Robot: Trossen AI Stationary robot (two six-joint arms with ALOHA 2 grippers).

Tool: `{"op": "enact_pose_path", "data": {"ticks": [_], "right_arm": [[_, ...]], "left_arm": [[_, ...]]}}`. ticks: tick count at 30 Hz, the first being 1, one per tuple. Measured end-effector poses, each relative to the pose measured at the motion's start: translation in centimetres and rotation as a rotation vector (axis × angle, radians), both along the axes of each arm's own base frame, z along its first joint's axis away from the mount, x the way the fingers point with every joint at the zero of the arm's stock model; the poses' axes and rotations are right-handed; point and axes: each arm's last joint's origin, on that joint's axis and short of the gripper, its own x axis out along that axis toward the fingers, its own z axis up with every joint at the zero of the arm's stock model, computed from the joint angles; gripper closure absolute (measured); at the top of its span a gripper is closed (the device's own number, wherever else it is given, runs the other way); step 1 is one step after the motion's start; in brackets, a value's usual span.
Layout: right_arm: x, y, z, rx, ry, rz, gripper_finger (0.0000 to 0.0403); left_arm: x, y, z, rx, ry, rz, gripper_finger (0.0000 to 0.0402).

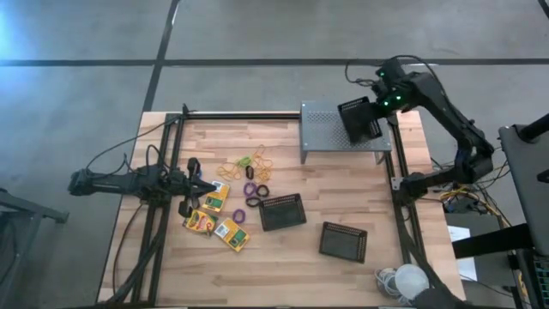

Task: Pick & Place Office Desk Supplies
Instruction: Put the top right black basket on the shelf

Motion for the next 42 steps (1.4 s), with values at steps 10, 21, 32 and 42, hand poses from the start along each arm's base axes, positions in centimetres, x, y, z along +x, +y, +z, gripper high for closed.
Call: {"op": "enact_pose_path", "data": {"ticks": [10, 21, 32, 42], "right_arm": [[0.9, -1.4, -1.3, 0.043, 0.109, -0.042, 0.0390], [1.0, -1.7, -1.4, 0.030, 0.117, -0.093, 0.0386], [1.0, -1.7, -1.6, 0.039, 0.130, -0.094, 0.0288], [1.5, 0.3, 1.9, -0.106, 0.190, -0.055, 0.0266]], "left_arm": [[0.0, 0.0, 0.0, -0.017, 0.000, -0.001, 0.0374], [0.0, 0.0, 0.0, -0.059, 0.003, -0.002, 0.0374], [0.0, 0.0, 0.0, -0.095, 0.005, -0.003, 0.0374], [0.0, 0.0, 0.0, -0.104, 0.006, -0.003, 0.0374]]}}
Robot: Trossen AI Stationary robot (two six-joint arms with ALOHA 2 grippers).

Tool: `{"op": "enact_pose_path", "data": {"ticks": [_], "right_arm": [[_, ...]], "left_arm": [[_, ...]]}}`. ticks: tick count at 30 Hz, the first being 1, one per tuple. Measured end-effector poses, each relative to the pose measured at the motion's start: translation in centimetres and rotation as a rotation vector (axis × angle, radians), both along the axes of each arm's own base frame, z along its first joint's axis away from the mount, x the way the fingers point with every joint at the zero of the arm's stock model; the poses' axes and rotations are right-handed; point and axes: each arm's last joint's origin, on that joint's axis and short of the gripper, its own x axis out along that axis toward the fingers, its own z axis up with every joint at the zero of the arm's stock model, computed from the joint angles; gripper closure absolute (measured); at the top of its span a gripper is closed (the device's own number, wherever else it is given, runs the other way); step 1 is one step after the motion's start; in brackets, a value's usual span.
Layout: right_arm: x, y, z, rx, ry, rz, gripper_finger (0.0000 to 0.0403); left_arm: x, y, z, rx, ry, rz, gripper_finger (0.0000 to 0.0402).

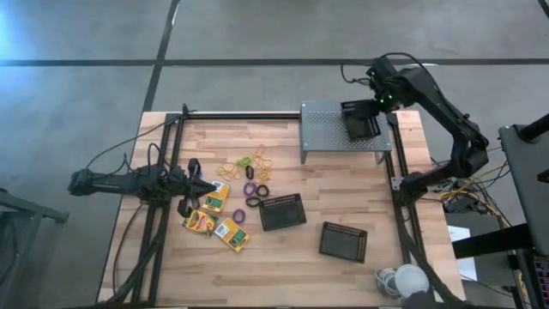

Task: Pick & Place Office Desk Supplies
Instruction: Put the top right black basket on the shelf

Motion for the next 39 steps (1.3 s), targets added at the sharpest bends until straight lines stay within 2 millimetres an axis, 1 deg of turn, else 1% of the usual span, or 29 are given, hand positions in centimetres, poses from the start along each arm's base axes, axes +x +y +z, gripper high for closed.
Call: {"op": "enact_pose_path", "data": {"ticks": [4, 7, 9, 12, 15, 17, 20, 24, 28, 32, 39], "right_arm": [[1.1, 1.7, 1.8, -0.063, -0.044, 0.079, 0.0277], [3.1, 3.0, 2.1, -0.067, -0.116, 0.190, 0.0286], [4.8, 3.8, 1.9, -0.057, -0.164, 0.271, 0.0291], [7.6, 4.7, 1.3, -0.049, -0.204, 0.394, 0.0300], [10.3, 5.3, 0.2, -0.037, -0.207, 0.513, 0.0310], [11.4, 5.1, -0.8, -0.022, -0.183, 0.557, 0.0317], [12.5, 4.3, -2.6, 0.028, -0.118, 0.575, 0.0329], [13.0, 2.5, -4.0, 0.075, -0.052, 0.556, 0.0343], [12.7, 1.5, -4.8, 0.119, 0.025, 0.514, 0.0352], [11.9, 0.9, -4.5, 0.065, 0.090, 0.469, 0.0356], [10.6, 0.6, -3.6, 0.047, 0.085, 0.412, 0.0356]], "left_arm": [[0.0, 0.0, 0.0, 0.001, 0.000, 0.000, 0.0374], [0.0, 0.0, 0.0, 0.003, 0.000, 0.000, 0.0374], [0.0, 0.0, 0.0, 0.004, 0.000, 0.000, 0.0374], [0.0, 0.0, 0.0, 0.008, -0.001, 0.001, 0.0374], [0.0, 0.0, 0.0, 0.009, -0.001, 0.001, 0.0374], [0.0, 0.0, 0.0, 0.010, 0.000, 0.001, 0.0374], [0.0, 0.0, 0.0, 0.010, 0.000, 0.001, 0.0374], [0.0, 0.0, 0.0, 0.006, 0.000, 0.001, 0.0374], [0.0, 0.0, 0.0, 0.004, 0.000, 0.000, 0.0374], [0.0, 0.0, 0.0, 0.003, 0.000, 0.001, 0.0374], [0.0, 0.0, 0.0, 0.003, 0.000, 0.001, 0.0374]]}}
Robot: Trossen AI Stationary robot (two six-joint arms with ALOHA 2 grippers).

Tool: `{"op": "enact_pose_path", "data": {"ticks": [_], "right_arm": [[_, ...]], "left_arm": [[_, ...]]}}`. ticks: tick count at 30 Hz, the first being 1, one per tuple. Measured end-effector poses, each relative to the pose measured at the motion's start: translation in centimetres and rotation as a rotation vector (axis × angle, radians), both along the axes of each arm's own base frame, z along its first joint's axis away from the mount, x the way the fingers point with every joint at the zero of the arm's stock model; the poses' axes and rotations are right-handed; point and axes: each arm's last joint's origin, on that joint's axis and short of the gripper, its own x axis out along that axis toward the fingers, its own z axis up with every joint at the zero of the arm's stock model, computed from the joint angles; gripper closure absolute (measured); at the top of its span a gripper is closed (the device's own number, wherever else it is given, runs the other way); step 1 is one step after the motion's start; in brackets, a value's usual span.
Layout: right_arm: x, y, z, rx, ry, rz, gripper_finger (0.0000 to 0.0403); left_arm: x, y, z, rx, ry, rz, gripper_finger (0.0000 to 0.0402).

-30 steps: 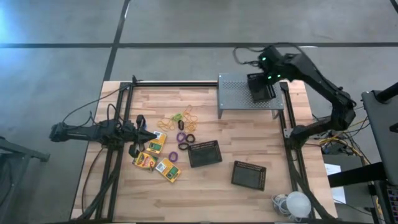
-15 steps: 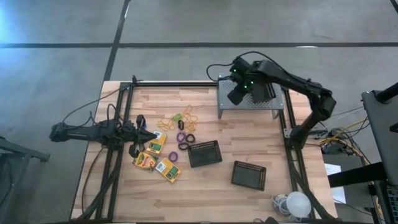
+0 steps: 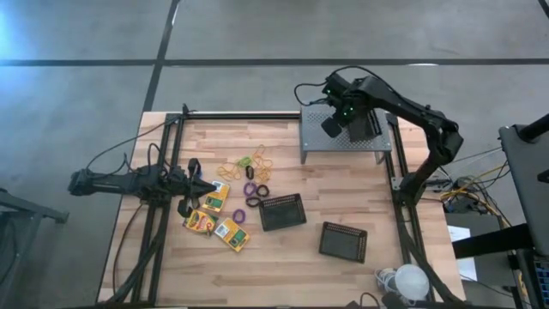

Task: Pick & Place Office Desk Supplies
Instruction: Put the top right black basket on the shelf, then put the bottom black basket on the shelf

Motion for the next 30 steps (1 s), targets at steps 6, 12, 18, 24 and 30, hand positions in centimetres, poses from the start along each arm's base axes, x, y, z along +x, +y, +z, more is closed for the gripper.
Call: {"op": "enact_pose_path", "data": {"ticks": [6, 12, 18, 24, 30], "right_arm": [[-0.6, -0.4, 0.0, -0.006, 0.027, -0.031, 0.0356], [-1.1, -0.5, 0.0, -0.007, 0.040, -0.054, 0.0355], [-1.3, -0.5, 0.0, -0.010, 0.064, -0.070, 0.0355], [-1.5, -0.7, 0.1, -0.014, 0.060, -0.083, 0.0355], [0.0, 1.8, 2.4, -0.137, -0.096, 0.035, 0.0353]], "left_arm": [[0.0, 0.0, 0.0, 0.000, 0.000, 0.000, 0.0374], [0.0, 0.0, 0.0, 0.000, 0.000, 0.000, 0.0374], [0.0, 0.0, 0.0, 0.000, 0.000, 0.000, 0.0374], [0.0, 0.0, 0.0, -0.004, 0.000, 0.000, 0.0374], [0.0, 0.0, 0.0, -0.004, 0.000, 0.000, 0.0374]]}}
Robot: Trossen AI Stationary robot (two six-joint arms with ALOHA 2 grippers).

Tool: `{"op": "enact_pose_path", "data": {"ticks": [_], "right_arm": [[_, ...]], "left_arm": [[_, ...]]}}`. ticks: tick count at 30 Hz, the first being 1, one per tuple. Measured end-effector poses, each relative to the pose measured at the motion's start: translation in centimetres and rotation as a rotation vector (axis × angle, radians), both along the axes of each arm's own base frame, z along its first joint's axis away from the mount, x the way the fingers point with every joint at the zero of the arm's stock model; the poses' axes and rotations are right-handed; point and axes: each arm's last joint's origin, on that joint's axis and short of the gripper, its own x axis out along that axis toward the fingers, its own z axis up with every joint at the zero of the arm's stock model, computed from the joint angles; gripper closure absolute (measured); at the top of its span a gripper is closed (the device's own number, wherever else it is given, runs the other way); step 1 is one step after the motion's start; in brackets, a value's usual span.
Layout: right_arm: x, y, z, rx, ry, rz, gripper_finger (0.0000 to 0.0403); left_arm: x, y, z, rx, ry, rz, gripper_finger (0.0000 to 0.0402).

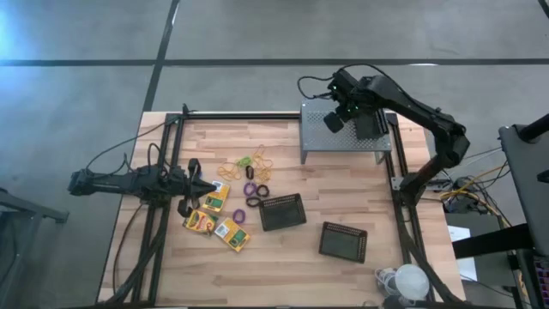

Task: Pick & Place Office Desk Supplies
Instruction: Put the bottom black basket on the shelf

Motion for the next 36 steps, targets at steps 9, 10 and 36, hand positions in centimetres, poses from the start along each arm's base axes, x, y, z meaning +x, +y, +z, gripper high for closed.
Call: {"op": "enact_pose_path", "data": {"ticks": [9, 10, 36], "right_arm": [[3.3, 12.4, -2.0, -0.058, -0.211, 0.433, 0.0353], [3.3, 13.6, -2.7, -0.025, -0.208, 0.457, 0.0353], [-4.7, 25.2, -14.4, 0.479, 0.005, 0.788, 0.0230]], "left_arm": [[0.0, 0.0, 0.0, 0.001, 0.000, 0.000, 0.0374], [0.0, 0.0, 0.0, 0.000, 0.000, 0.000, 0.0374], [0.9, 0.1, 1.0, -0.091, -0.082, 0.061, 0.0374]]}}
